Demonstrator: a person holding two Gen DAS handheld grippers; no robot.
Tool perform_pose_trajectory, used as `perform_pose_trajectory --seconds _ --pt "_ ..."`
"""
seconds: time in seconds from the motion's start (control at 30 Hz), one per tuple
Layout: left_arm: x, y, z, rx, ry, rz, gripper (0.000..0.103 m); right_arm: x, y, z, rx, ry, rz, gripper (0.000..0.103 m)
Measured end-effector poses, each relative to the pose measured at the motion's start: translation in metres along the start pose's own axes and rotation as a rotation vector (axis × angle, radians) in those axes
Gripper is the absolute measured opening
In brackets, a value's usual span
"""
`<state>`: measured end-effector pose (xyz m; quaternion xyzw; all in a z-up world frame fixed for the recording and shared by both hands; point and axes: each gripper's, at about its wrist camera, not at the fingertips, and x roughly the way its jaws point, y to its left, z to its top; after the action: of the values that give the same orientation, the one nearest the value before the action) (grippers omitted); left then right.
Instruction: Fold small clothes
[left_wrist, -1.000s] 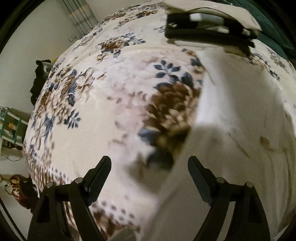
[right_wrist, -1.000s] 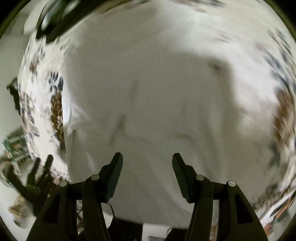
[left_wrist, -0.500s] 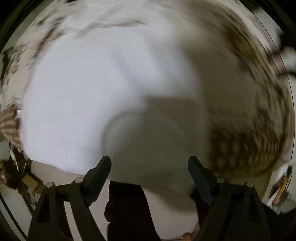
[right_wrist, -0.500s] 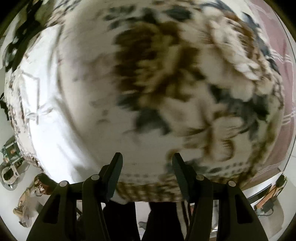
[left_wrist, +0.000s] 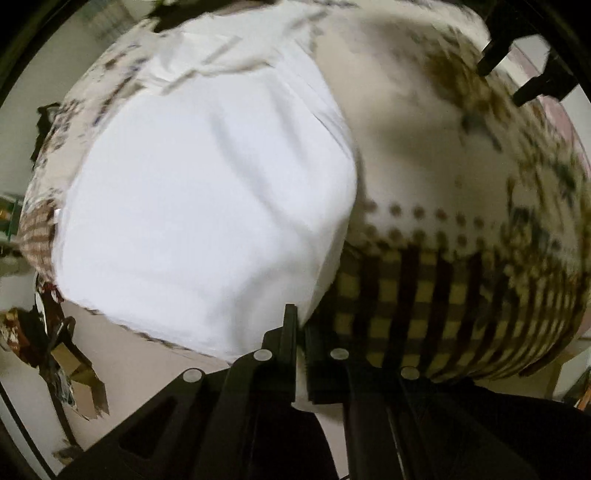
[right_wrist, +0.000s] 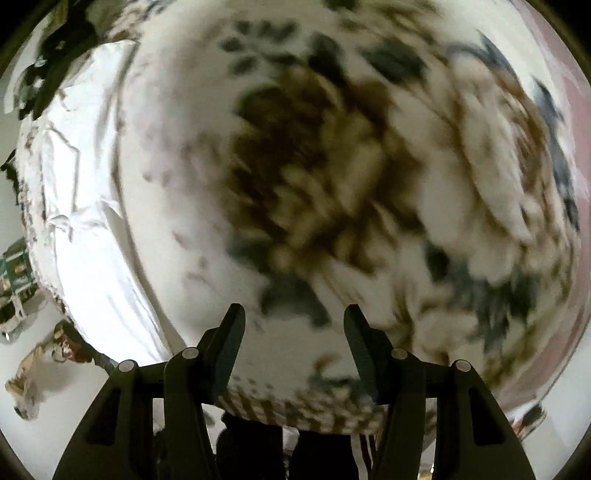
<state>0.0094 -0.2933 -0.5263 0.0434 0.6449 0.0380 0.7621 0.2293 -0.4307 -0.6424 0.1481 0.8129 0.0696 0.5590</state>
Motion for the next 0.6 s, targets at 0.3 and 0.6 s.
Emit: perform_pose_trajectory --seconds 0.3,0.6 --pt "-0.033 0.055 0.011 -0.075 -0.052 0.035 0.001 -0.023 0.071 0.134 -0.068 -0.186 0.265 0.044" --pt "-0.047 0.079 0.02 -0.098 -0.063 0.051 0.001 0.036 0.14 0.244 -0.103 -0.062 0.497 0.045"
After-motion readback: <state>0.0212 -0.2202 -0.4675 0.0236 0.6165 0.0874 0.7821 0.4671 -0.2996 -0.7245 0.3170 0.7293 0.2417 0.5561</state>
